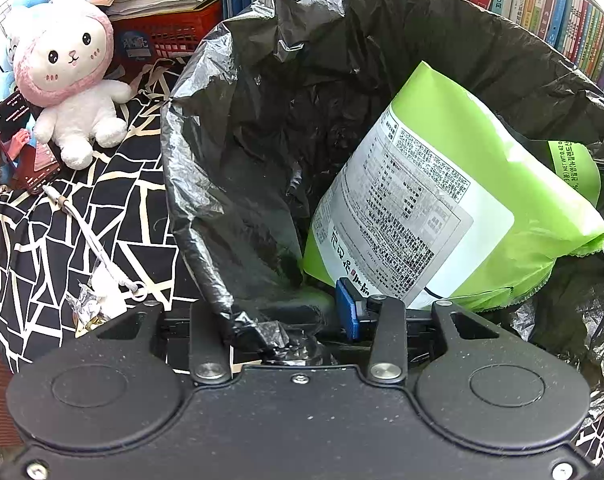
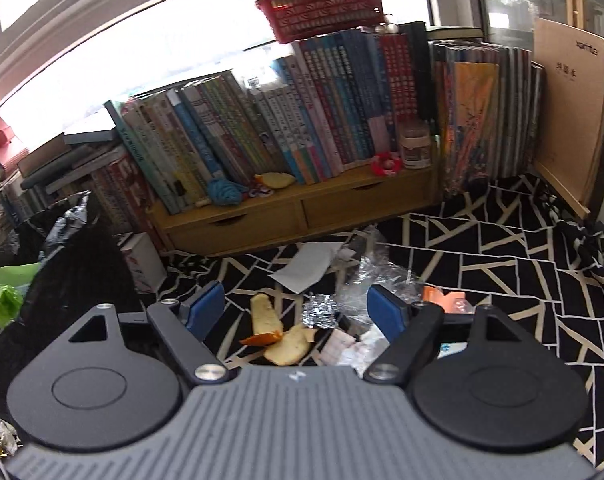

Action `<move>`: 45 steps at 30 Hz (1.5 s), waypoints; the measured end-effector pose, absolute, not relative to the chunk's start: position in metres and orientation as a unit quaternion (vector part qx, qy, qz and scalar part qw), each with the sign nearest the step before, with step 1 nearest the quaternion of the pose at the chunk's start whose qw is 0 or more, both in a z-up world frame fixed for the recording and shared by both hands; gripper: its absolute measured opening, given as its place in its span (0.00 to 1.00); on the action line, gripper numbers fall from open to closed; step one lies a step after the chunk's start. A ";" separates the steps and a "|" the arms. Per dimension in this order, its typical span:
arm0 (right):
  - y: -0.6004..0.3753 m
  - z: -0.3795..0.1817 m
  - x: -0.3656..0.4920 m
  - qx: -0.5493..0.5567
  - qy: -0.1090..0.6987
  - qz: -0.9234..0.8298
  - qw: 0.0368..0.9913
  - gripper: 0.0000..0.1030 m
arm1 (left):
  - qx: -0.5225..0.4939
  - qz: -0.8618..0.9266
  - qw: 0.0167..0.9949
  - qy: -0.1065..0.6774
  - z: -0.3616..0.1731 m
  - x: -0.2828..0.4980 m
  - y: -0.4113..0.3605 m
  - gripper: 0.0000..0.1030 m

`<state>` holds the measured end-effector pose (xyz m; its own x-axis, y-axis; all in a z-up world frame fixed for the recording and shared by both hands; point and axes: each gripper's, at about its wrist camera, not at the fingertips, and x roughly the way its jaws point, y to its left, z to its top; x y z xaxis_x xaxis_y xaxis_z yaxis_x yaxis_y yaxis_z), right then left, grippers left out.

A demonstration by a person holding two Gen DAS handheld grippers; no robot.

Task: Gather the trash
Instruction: 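Move the right gripper toward the clear plastic wrapper on the mat, then grasp the clear plastic wrapper with the right gripper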

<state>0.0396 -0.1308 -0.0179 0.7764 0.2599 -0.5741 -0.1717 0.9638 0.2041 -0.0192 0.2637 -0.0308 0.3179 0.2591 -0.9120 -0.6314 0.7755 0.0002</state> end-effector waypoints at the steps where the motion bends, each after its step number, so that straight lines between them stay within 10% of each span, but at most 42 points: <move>1: -0.137 -0.021 0.040 0.068 0.314 0.107 0.941 0.85 | -0.182 0.281 0.791 0.512 -0.031 -0.019 0.264 0.39; 36: -0.242 -0.122 0.085 0.085 0.362 -0.031 0.928 0.89 | -0.157 0.308 0.785 0.514 -0.028 -0.017 0.256 0.39; 40: -0.227 -0.132 0.111 0.066 0.385 -0.009 0.920 0.75 | -0.156 0.313 0.784 0.514 -0.028 -0.017 0.256 0.39; 43: -0.223 -0.136 0.120 0.069 0.406 -0.006 0.911 0.36 | -0.156 0.315 0.784 0.513 -0.028 -0.017 0.256 0.39; 45: -0.222 -0.133 0.118 0.073 0.404 -0.007 0.912 0.27 | -0.156 0.315 0.784 0.512 -0.028 -0.018 0.256 0.39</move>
<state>0.1175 -0.2220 -0.1335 0.6729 0.0469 -0.7383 0.0716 0.9892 0.1281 -0.0175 0.2564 -0.0281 0.2780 0.3340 -0.9007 -0.6534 0.7530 0.0775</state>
